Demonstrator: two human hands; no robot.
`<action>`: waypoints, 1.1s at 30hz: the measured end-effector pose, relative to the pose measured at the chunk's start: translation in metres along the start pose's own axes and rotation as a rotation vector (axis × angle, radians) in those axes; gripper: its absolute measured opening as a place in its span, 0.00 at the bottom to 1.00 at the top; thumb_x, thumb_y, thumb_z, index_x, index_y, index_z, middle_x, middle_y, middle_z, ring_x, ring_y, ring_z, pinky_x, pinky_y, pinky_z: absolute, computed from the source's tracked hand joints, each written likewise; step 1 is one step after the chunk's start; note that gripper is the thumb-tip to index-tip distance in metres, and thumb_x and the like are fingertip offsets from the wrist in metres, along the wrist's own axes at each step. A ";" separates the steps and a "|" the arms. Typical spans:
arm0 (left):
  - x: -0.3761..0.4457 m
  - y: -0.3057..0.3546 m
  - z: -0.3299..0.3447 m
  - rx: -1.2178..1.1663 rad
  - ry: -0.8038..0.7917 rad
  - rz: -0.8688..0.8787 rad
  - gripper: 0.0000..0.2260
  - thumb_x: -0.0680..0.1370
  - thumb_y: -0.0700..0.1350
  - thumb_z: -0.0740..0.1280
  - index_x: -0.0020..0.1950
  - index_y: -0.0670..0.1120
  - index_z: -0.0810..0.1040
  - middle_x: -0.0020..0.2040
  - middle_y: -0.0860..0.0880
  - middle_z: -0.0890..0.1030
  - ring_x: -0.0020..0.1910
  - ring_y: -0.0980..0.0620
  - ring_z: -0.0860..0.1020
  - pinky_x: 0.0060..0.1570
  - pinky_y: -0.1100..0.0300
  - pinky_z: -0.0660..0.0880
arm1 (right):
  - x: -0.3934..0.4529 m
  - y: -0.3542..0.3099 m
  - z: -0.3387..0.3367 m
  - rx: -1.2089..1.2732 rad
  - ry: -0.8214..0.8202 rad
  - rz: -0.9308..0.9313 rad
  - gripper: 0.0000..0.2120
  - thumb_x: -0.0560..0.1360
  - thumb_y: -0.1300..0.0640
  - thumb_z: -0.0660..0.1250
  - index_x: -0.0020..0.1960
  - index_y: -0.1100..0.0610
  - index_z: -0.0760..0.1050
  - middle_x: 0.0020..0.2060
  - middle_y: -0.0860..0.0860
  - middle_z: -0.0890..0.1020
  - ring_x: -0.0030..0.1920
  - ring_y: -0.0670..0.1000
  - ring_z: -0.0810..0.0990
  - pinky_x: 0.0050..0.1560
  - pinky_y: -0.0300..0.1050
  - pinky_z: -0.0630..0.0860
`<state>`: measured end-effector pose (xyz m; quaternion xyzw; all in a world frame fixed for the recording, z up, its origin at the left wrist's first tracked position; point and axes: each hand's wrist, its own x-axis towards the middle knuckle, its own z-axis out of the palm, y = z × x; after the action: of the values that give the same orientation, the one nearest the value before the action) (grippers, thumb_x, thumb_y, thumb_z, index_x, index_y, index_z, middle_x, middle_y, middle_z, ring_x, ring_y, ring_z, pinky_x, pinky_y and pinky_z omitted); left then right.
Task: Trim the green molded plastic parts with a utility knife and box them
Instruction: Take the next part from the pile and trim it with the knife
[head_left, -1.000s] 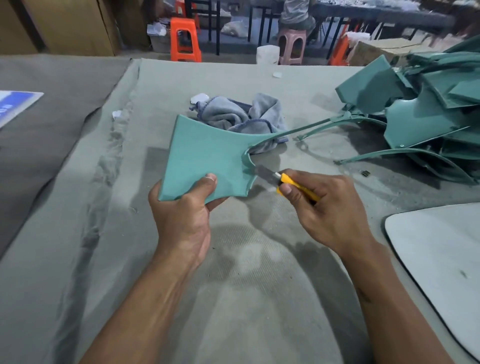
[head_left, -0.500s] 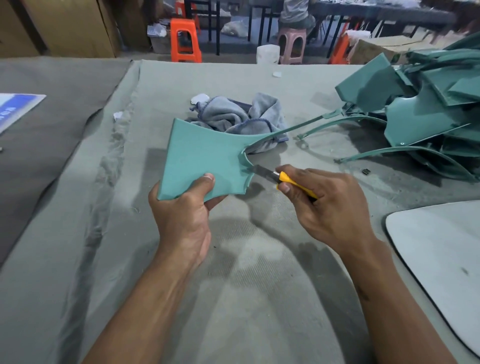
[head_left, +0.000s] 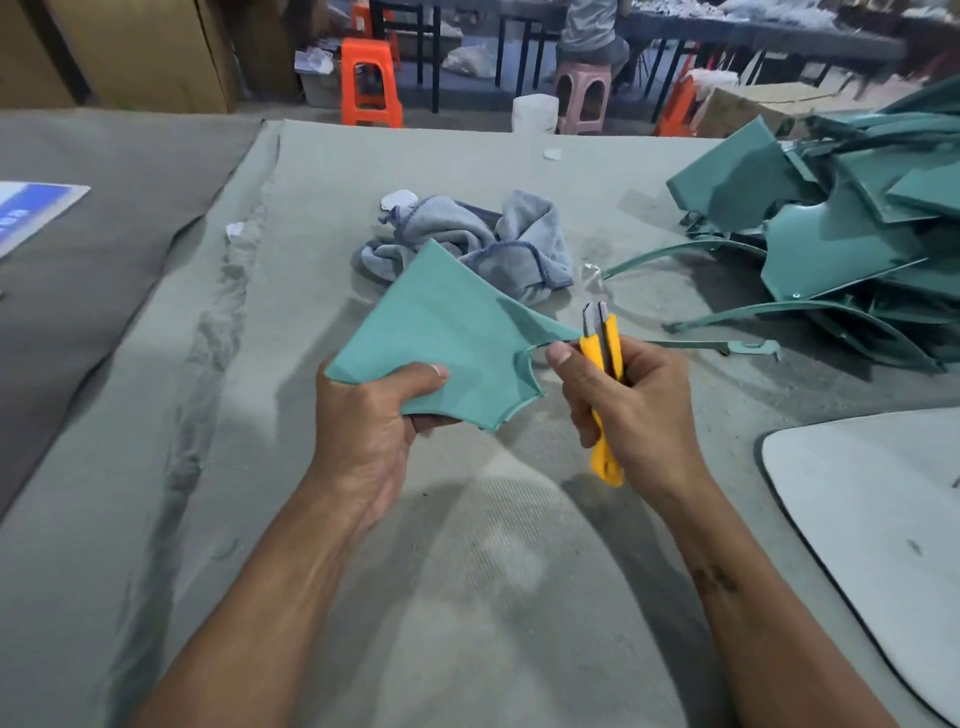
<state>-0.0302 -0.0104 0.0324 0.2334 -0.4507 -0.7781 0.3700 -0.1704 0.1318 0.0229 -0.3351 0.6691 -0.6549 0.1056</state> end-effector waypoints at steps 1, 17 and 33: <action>0.000 0.000 0.000 -0.023 -0.003 0.010 0.10 0.64 0.35 0.70 0.44 0.42 0.83 0.39 0.45 0.84 0.34 0.48 0.83 0.25 0.60 0.75 | -0.001 0.001 0.007 0.061 0.017 0.042 0.19 0.73 0.43 0.76 0.39 0.59 0.82 0.26 0.57 0.77 0.22 0.54 0.71 0.24 0.43 0.69; 0.003 -0.008 0.007 -0.122 0.175 0.097 0.09 0.80 0.36 0.68 0.46 0.48 0.85 0.48 0.46 0.87 0.48 0.44 0.86 0.38 0.49 0.84 | -0.013 -0.008 0.026 -0.287 -0.074 -0.124 0.22 0.77 0.38 0.69 0.36 0.56 0.75 0.27 0.56 0.76 0.27 0.57 0.72 0.28 0.51 0.70; 0.008 -0.012 0.005 -0.039 0.237 0.104 0.08 0.79 0.34 0.70 0.46 0.46 0.83 0.43 0.50 0.87 0.41 0.50 0.86 0.33 0.55 0.82 | -0.010 -0.007 -0.009 -0.927 -0.157 -0.327 0.19 0.79 0.36 0.60 0.44 0.48 0.79 0.26 0.45 0.72 0.30 0.49 0.73 0.34 0.43 0.68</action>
<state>-0.0430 -0.0098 0.0237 0.2928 -0.4003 -0.7334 0.4650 -0.1660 0.1452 0.0274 -0.4956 0.8186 -0.2692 -0.1086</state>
